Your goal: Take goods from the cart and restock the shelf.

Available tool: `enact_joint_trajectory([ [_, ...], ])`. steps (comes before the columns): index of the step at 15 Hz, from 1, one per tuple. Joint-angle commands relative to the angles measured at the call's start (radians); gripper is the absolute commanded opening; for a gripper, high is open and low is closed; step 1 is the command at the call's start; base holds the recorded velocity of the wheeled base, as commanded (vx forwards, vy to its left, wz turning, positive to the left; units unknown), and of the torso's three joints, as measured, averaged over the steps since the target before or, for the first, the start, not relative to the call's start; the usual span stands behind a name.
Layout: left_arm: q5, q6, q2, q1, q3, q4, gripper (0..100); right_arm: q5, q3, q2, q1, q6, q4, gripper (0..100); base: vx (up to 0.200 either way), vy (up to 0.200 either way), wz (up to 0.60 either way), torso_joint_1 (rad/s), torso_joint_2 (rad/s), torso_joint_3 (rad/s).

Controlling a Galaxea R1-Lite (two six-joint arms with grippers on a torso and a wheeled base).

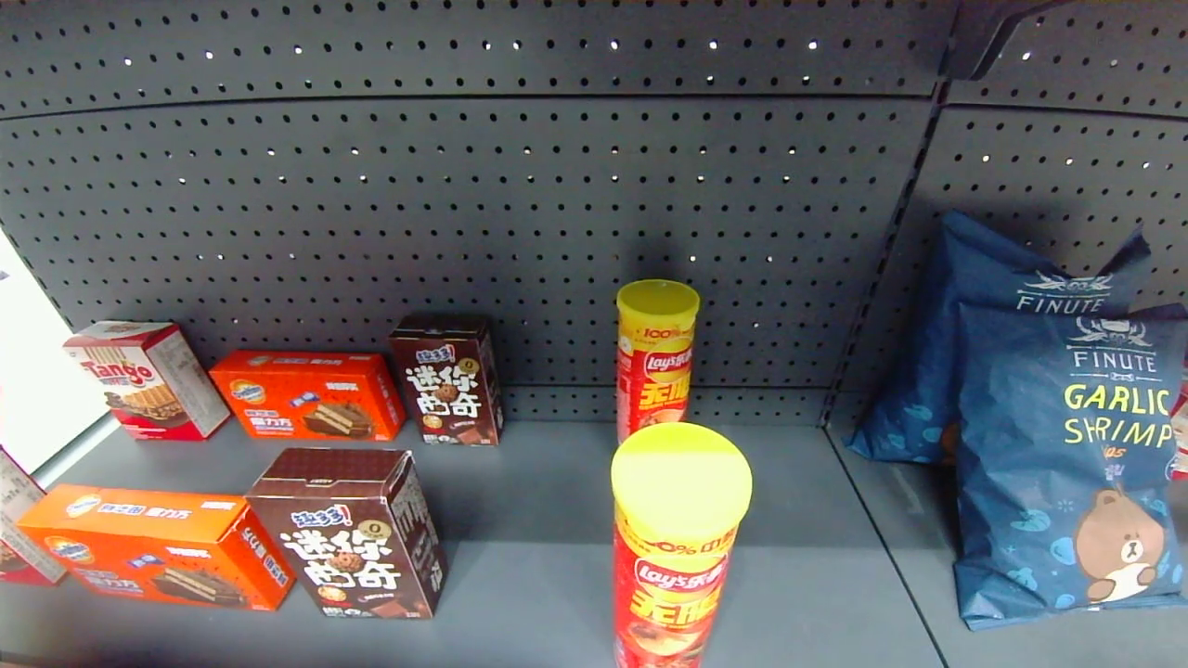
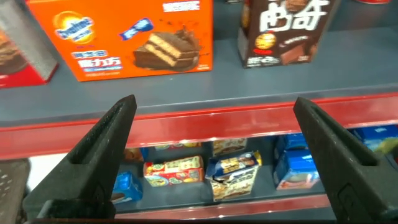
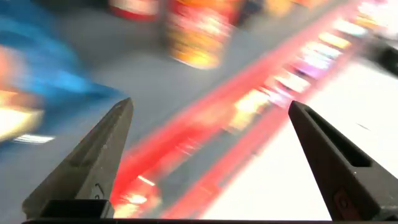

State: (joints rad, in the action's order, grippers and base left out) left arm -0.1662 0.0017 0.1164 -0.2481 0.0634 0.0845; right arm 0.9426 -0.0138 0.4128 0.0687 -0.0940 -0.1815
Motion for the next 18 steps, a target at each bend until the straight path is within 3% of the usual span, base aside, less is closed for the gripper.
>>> enact_joint_trajectory([
  [1, -0.012, 0.0, 0.0, 0.016, -0.001, 0.0, 100, -0.007, -0.015, -0.25, -0.13, 0.005, 0.186, 100, 0.0, 0.0, 0.0, 0.0, 0.0, 0.0],
  [5, -0.012, 0.008, 0.049, 0.216, -0.001, 0.0, 100, -0.007, -0.02, -0.301, -0.129, 0.025, 0.198, 100, 0.0, 0.0, 0.0, 0.0, 0.0, 0.0],
  [7, -0.016, 0.008, 0.043, 0.245, -0.001, -0.002, 100, -0.013, -0.02, -0.35, -0.101, 0.025, 0.198, 100, 0.0, 0.0, 0.0, 0.0, 0.0, 0.0],
  [8, -0.027, 0.009, 0.017, 0.291, -0.002, -0.003, 100, -0.062, -0.018, -0.402, -0.063, 0.039, 0.194, 100, 0.0, 0.0, 0.0, 0.0, 0.0, 0.0],
  [9, -0.024, 0.011, -0.006, 0.336, -0.002, -0.003, 100, -0.142, -0.017, -0.413, -0.067, 0.04, 0.191, 100, 0.0, 0.0, 0.0, 0.0, 0.0, 0.0],
  [10, -0.019, 0.011, -0.012, 0.357, -0.004, -0.006, 100, -0.288, -0.012, -0.413, -0.067, 0.045, 0.177, 100, 0.0, 0.0, 0.0, 0.0, 0.0, 0.0],
  [11, -0.015, 0.008, -0.012, 0.354, -0.008, -0.011, 100, -0.424, -0.012, -0.413, -0.067, 0.048, 0.175, 100, 0.0, 0.0, 0.0, 0.0, 0.0, 0.0],
  [12, 0.028, 0.008, -0.014, 0.352, -0.02, -0.029, 100, -0.533, -0.011, -0.413, -0.067, 0.048, 0.172, 100, 0.0, 0.0, 0.0, 0.0, 0.0, 0.0],
  [14, 0.183, 0.001, -0.014, 0.354, -0.063, -0.088, 100, -0.729, 0.006, -0.413, -0.067, 0.059, 0.139, 100, 0.0, 0.0, 0.0, 0.0, 0.0, 0.0],
  [15, 0.229, 0.021, -0.014, 0.354, -0.063, -0.089, 100, -0.87, 0.014, -0.413, -0.067, 0.069, 0.125, 100, 0.0, 0.0, 0.0, 0.0, 0.0, 0.0],
  [18, 0.243, 0.04, -0.014, 0.352, -0.063, -0.088, 100, -0.936, 0.014, -0.413, -0.067, 0.099, 0.181, 100, 0.0, 0.0, 0.0, 0.0, 0.0, 0.0],
])
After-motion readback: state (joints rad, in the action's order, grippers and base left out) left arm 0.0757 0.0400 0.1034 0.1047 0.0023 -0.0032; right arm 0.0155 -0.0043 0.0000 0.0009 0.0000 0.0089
